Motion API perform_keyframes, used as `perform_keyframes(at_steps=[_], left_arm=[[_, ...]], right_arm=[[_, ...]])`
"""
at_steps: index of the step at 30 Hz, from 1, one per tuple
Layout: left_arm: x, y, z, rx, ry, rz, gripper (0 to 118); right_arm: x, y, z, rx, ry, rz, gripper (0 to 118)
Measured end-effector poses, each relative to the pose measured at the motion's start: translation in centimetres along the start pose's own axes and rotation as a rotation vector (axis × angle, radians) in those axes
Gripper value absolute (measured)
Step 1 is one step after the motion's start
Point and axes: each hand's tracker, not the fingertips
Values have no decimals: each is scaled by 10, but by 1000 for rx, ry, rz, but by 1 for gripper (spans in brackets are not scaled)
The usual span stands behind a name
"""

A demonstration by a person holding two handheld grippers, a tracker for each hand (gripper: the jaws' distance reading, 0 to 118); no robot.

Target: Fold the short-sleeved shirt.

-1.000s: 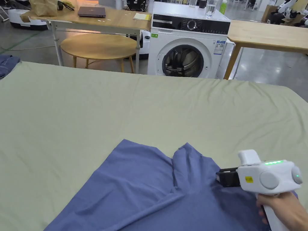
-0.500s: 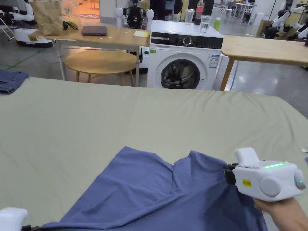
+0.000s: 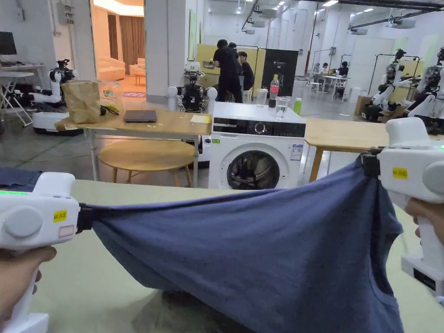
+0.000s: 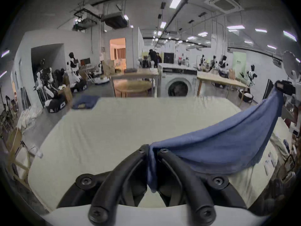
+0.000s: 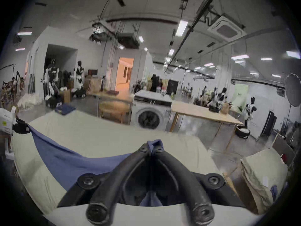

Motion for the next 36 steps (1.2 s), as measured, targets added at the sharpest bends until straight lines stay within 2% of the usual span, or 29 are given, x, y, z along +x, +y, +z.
perform_keyframes(at_steps=[3, 9, 11, 18, 23, 26, 29, 33, 36], left_arm=[[0, 54, -4, 51, -8, 32, 3], [6, 155, -1, 182, 86, -38, 3], [4, 184, 2, 218, 98, -41, 3], [2, 237, 20, 334, 139, -84, 3], [0, 205, -17, 256, 167, -110, 3], [-5, 160, -55, 163, 168, -65, 3], [-7, 110, -86, 145, 164, -2, 3], [0, 76, -89, 140, 153, 7, 3], [5, 61, -62, 152, 100, 38, 3]], right_arm=[[11, 37, -3, 69, -6, -74, 0], [18, 103, -19, 180, -47, -100, 0], [21, 121, -20, 232, -44, -146, 0], [20, 153, -34, 295, -48, -166, 0], [10, 114, -69, 228, -49, -166, 0], [2, 71, -96, 162, -63, -173, 0], [-6, 20, -116, 109, -104, -201, 0], [-6, -15, -108, 104, -106, -201, 0], [-1, -29, -78, 124, -58, -188, 0]])
